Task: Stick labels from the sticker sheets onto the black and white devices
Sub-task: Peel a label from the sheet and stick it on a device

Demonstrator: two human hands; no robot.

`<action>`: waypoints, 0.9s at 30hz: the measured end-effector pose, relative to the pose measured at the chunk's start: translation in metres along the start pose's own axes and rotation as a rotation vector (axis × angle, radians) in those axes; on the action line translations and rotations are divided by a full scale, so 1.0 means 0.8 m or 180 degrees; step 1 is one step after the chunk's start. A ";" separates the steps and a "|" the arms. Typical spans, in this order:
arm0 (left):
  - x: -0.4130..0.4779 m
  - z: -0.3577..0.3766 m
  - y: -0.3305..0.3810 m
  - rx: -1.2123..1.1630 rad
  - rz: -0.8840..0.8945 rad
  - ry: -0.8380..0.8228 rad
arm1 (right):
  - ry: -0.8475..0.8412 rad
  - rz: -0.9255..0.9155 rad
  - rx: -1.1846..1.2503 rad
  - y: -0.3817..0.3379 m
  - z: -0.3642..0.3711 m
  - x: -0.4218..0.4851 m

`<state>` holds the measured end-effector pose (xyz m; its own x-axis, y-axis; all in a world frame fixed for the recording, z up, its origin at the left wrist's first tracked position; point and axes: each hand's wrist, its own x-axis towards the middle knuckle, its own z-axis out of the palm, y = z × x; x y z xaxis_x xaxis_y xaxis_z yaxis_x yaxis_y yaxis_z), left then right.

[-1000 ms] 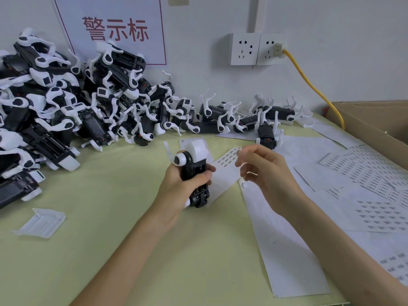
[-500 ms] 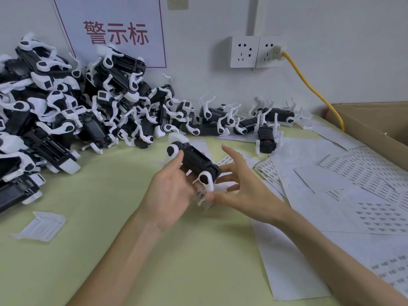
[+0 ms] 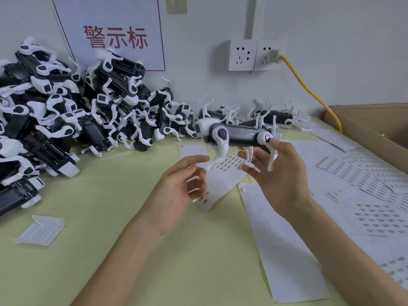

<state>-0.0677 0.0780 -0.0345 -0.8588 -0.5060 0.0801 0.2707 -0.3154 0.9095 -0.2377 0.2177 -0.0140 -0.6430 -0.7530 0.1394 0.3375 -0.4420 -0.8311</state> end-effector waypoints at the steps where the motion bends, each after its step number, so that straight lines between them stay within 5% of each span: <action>1: 0.000 0.000 -0.001 -0.0006 -0.0043 0.0145 | -0.0019 0.0018 0.0030 0.000 -0.001 0.000; 4: 0.001 0.002 -0.001 0.0004 -0.0240 0.0316 | -0.0140 0.0077 -0.0231 0.004 0.002 0.001; 8: -0.003 0.015 -0.006 0.0517 -0.0457 -0.0170 | -0.0471 0.0137 -0.1111 0.020 0.007 -0.002; 12: -0.006 0.017 -0.013 0.0747 -0.0531 -0.0201 | -0.0289 0.0152 -0.1347 0.024 0.006 -0.002; 23: -0.001 0.014 -0.015 0.0818 0.0291 0.0258 | 0.0407 -0.0224 -0.1415 0.011 -0.003 0.005; 27: -0.002 0.014 -0.014 0.0767 0.0317 0.0407 | -0.0181 -0.0103 -0.1388 0.004 -0.001 0.002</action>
<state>-0.0744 0.0910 -0.0399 -0.7673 -0.6267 0.1357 0.2266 -0.0672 0.9717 -0.2382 0.2153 -0.0165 -0.6055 -0.7733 0.1884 -0.0118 -0.2279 -0.9736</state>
